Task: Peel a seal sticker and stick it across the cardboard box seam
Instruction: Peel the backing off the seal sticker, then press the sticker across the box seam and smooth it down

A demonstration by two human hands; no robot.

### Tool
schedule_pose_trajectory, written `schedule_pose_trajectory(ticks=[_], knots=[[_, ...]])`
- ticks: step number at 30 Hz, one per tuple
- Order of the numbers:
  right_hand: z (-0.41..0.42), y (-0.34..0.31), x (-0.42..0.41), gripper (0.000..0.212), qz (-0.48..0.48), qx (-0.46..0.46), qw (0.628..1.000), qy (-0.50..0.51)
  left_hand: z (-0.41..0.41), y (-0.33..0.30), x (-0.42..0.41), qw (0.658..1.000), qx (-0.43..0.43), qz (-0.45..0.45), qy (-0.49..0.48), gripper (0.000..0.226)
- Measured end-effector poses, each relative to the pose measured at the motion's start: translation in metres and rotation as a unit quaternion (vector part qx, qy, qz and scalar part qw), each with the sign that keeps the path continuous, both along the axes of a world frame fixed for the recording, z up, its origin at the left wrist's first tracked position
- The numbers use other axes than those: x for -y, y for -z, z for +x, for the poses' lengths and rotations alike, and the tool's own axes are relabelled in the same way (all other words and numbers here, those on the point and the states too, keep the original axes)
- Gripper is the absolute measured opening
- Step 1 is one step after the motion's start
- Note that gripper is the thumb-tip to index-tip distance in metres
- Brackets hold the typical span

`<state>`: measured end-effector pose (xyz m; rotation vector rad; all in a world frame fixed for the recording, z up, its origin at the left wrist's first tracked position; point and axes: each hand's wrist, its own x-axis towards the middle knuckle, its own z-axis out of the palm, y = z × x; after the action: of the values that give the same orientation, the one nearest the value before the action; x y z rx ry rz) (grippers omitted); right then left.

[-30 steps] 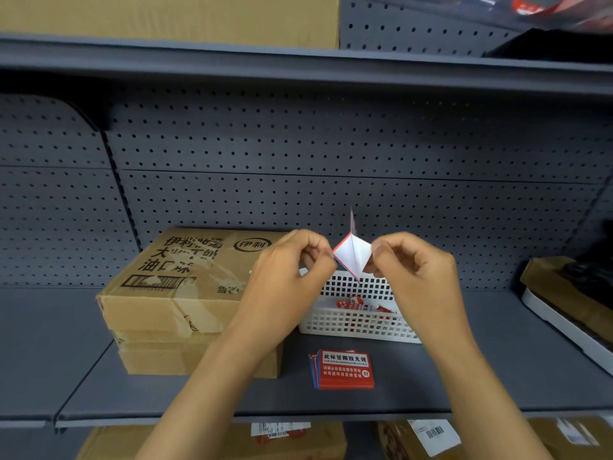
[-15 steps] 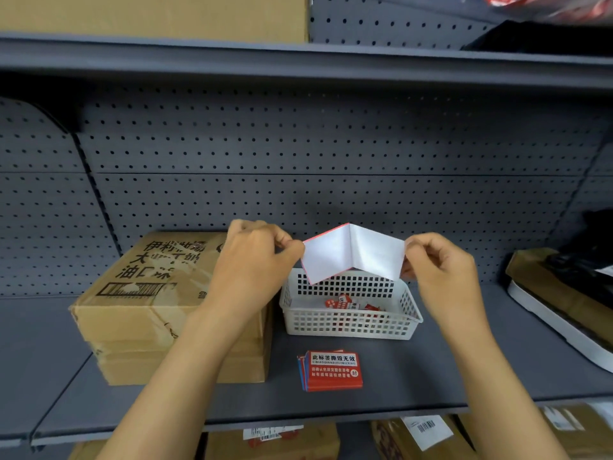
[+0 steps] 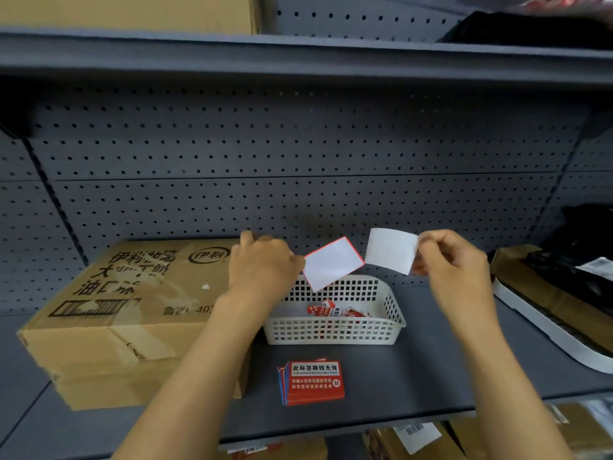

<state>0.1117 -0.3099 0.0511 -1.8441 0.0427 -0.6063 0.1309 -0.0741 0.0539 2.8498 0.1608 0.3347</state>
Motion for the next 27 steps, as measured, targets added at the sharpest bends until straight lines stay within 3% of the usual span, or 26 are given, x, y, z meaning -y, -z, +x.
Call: schedule_pose_trajectory(ticks=[8, 12, 18, 21, 24, 27], knots=[[0.015, -0.001, 0.022, 0.022, 0.023, 0.013, 0.999, 0.028, 0.03, 0.026, 0.02, 0.984, -0.129, 0.117, -0.038, 0.046], [0.022, -0.002, 0.025, 0.023, 0.025, 0.013, 0.999, 0.018, 0.039, 0.041, 0.027, 0.983, -0.143, 0.114, -0.025, 0.042], [0.031, 0.0, 0.013, 0.025, 0.02, 0.008, 1.0, -0.019, 0.041, 0.043, 0.027, 0.996, -0.06, 0.066, -0.005, 0.035], [0.03, -0.001, 0.003, 0.022, 0.014, 0.004, 0.999, -0.035, 0.035, 0.037, 0.027, 0.997, 0.038, -0.047, 0.046, 0.031], [0.025, -0.006, -0.008, 0.02, 0.006, 0.007, 0.999, -0.052, 0.019, 0.02, 0.035, 0.968, 0.143, -0.181, 0.1, 0.019], [0.019, -0.011, -0.02, 0.019, -0.002, 0.013, 0.998, -0.065, -0.006, -0.002, 0.045, 0.937, 0.215, -0.241, 0.134, 0.008]])
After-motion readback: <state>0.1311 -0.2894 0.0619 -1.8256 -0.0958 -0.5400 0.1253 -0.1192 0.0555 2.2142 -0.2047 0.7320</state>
